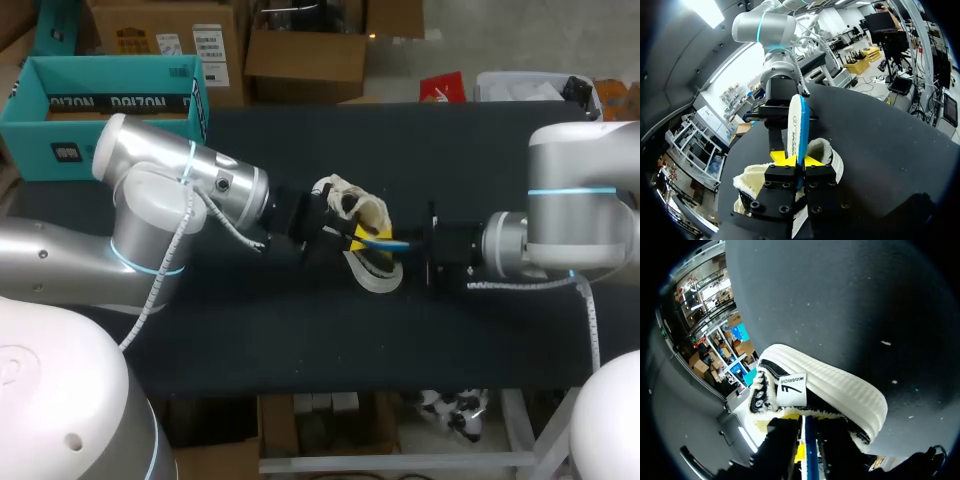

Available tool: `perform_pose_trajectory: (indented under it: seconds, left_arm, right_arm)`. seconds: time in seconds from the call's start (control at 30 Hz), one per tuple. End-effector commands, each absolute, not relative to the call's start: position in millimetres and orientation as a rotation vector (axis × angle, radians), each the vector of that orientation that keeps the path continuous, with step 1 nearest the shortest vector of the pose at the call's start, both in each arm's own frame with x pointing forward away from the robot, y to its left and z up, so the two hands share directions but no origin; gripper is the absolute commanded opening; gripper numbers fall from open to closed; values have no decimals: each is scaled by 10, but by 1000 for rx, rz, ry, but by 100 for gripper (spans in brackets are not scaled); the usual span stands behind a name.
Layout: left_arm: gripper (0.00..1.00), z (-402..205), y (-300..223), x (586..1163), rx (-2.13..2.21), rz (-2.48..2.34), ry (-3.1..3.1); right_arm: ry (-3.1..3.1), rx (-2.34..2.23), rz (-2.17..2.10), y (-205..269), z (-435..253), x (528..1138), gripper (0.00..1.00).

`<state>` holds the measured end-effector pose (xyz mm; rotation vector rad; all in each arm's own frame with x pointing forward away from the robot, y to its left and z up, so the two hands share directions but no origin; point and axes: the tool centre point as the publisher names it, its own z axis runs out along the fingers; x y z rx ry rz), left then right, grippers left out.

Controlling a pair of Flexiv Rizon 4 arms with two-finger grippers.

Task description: Open the shoe tongue, take the insole out of the shoe, put the insole back into the shoe, and pack the shoe into the shoebox

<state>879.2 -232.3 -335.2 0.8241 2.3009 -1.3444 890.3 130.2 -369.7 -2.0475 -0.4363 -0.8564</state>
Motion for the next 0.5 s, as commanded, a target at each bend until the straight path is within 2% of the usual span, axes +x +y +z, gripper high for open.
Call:
perform_pose_trajectory:
  seconds: [0.03, 0.13, 0.23, 0.33, 0.5]
  left_arm:
    - [0, -3378, -2333, 8781, 816, -1343, 2295]
    - [0, -3390, -2323, 8760, 812, -1347, 2291]
    - [0, -3389, -2324, 8763, 808, -1353, 2285]
    - [0, -3383, -2329, 8762, 805, -1358, 2278]
    - [0, -3380, -2349, 8767, 806, -1360, 2271]
  right_arm:
    - [-432, -2077, -875, 1265, -3577, 8734, 46]
    - [-430, -2090, -888, 1238, -3517, 8634, 45]
    - [-429, -2096, -897, 1227, -3479, 8568, 36]
    - [-431, -2101, -904, 1240, -3464, 8535, 22]
    - [-434, -2099, -905, 1278, -3469, 8527, 10]
